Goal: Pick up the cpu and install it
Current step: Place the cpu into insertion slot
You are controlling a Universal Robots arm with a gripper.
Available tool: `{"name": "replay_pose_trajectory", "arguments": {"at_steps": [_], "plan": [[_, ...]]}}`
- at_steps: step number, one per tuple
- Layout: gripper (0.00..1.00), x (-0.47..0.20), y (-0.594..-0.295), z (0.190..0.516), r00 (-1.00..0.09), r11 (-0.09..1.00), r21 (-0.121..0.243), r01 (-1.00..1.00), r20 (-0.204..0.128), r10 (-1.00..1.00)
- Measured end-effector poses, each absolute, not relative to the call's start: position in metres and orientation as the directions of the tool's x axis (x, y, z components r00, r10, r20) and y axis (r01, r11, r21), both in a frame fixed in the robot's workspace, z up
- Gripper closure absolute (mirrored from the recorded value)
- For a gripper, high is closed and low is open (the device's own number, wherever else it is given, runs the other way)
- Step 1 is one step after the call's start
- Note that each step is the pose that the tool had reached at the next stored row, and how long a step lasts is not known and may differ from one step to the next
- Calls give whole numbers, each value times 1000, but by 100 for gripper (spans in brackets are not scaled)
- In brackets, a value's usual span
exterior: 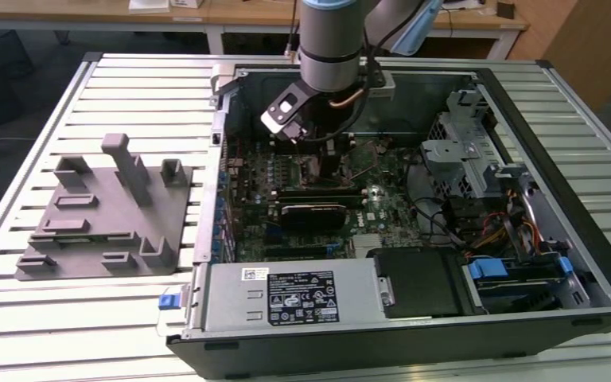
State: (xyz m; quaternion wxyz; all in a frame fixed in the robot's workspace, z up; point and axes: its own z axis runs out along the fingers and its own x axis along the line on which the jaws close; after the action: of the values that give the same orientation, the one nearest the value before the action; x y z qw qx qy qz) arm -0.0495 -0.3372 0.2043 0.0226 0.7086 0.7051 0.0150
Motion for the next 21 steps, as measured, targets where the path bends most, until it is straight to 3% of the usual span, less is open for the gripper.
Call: {"name": "replay_pose_trajectory", "arguments": {"at_steps": [21], "plan": [[47, -50, -334, 195, 14, -14, 53, 998, -10, 1000]]}}
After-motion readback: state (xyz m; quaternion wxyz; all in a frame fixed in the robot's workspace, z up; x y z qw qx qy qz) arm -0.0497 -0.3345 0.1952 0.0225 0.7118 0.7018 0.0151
